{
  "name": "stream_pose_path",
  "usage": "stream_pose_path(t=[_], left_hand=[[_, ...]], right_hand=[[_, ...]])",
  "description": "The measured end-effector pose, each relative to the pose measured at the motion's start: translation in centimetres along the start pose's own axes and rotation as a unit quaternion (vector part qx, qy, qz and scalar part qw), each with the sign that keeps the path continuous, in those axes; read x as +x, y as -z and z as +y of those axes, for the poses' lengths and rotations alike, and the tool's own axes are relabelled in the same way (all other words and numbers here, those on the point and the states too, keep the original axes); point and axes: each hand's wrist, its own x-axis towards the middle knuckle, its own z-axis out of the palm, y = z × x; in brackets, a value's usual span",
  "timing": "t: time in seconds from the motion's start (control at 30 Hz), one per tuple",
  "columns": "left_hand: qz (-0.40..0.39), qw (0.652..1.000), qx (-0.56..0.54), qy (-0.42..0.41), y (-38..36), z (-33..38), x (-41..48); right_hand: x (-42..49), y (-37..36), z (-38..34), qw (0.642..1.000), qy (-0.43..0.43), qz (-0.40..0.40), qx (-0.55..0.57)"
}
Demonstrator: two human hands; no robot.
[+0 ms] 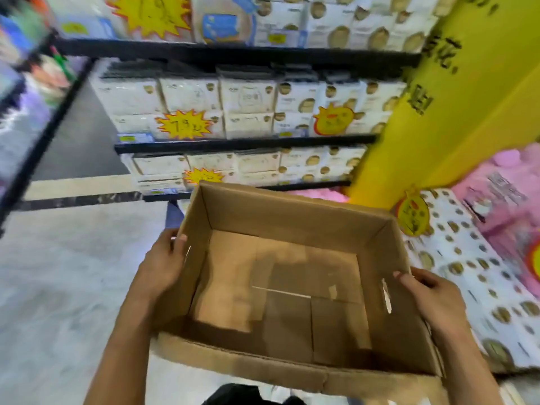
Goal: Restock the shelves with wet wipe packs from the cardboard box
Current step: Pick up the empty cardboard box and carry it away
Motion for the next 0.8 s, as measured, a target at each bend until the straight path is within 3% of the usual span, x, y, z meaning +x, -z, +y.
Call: stream_pose_path(t=[0.23, 0.6, 0.8], left_hand=[[0.070, 0.994, -0.033, 0.083, -1.2, -1.1, -0.4], [0.114, 0.985, -0.044, 0.119, -1.1, -7.7, 5.8], [0.089, 0.985, -0.030, 0.144, -3.9, -11.3, 11.8]], right_hand=[[7.9, -4.0, -3.0, 0.996, 0.066, -0.045, -0.029], [12.9, -15.9, -4.6, 0.990, 0.029, -0.116, -0.074], [17.5, -20.6, -3.2, 0.978, 0.013, -0.174, -0.114]])
